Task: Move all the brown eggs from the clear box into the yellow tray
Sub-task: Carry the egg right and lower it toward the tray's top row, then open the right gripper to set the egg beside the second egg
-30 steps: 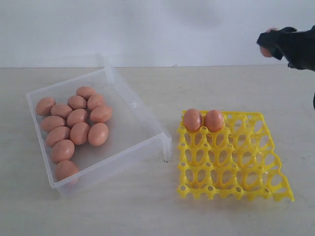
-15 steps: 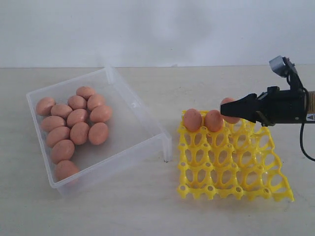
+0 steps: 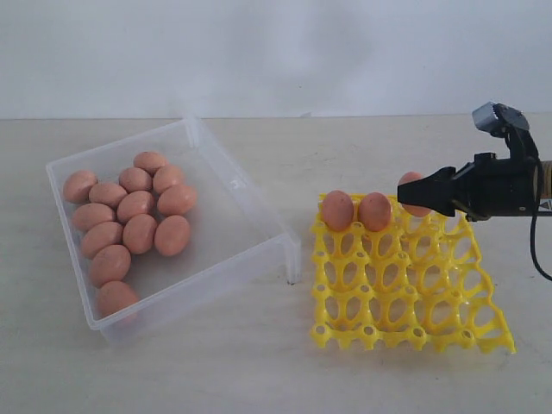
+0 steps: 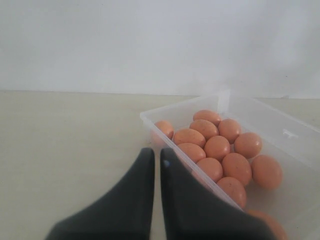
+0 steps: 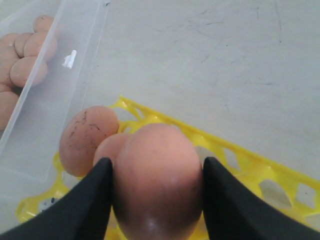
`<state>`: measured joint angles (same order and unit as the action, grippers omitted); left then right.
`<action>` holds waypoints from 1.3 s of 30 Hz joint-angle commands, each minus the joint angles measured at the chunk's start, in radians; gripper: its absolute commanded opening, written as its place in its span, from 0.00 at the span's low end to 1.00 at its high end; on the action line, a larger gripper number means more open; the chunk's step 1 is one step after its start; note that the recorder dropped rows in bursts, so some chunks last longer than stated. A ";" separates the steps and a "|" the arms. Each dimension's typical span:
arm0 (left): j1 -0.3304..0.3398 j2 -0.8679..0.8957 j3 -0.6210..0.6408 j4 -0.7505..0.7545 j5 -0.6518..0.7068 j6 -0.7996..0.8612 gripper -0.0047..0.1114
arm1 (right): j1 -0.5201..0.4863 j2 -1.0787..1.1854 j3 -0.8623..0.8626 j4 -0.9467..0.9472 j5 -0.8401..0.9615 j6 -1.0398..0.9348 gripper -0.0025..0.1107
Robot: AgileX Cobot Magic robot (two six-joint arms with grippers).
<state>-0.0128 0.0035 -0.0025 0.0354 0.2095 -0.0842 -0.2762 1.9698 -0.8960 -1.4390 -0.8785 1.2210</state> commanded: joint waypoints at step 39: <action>0.002 -0.003 0.003 0.001 -0.001 -0.002 0.08 | -0.003 -0.004 -0.001 0.048 -0.007 0.002 0.49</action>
<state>-0.0128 0.0035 -0.0025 0.0354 0.2095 -0.0842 -0.2762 1.9698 -0.8960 -1.4005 -0.8968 1.2233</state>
